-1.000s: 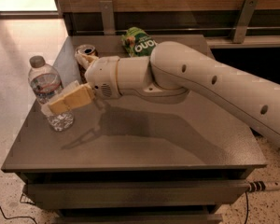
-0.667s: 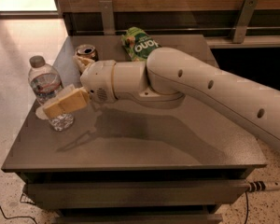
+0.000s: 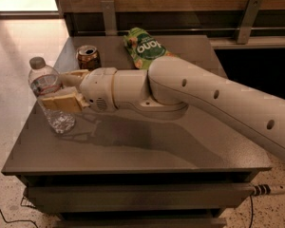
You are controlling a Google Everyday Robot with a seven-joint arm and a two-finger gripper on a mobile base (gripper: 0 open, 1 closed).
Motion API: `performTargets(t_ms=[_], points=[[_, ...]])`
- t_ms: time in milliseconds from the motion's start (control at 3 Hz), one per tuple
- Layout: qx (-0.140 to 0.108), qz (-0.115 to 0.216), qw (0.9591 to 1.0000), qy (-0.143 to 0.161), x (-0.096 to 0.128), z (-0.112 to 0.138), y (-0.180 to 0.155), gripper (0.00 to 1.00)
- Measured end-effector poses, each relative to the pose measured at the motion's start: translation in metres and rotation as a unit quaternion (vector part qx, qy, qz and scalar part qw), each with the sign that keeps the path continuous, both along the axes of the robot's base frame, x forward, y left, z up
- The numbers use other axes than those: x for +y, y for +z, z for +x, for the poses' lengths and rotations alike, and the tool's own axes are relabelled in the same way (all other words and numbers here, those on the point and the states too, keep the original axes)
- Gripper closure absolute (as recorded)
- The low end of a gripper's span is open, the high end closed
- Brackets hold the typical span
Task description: Knock water bottle over
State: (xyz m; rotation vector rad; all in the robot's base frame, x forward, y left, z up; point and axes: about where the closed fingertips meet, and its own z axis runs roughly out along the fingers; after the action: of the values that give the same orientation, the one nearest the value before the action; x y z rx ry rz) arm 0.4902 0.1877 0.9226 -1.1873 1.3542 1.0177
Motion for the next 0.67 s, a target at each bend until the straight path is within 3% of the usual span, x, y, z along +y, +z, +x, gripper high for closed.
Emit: performTargets(t_ms=[667], points=[[-0.002,0.0,1.0,0.003,0.0034,-0.0028,0.0018,0.95]])
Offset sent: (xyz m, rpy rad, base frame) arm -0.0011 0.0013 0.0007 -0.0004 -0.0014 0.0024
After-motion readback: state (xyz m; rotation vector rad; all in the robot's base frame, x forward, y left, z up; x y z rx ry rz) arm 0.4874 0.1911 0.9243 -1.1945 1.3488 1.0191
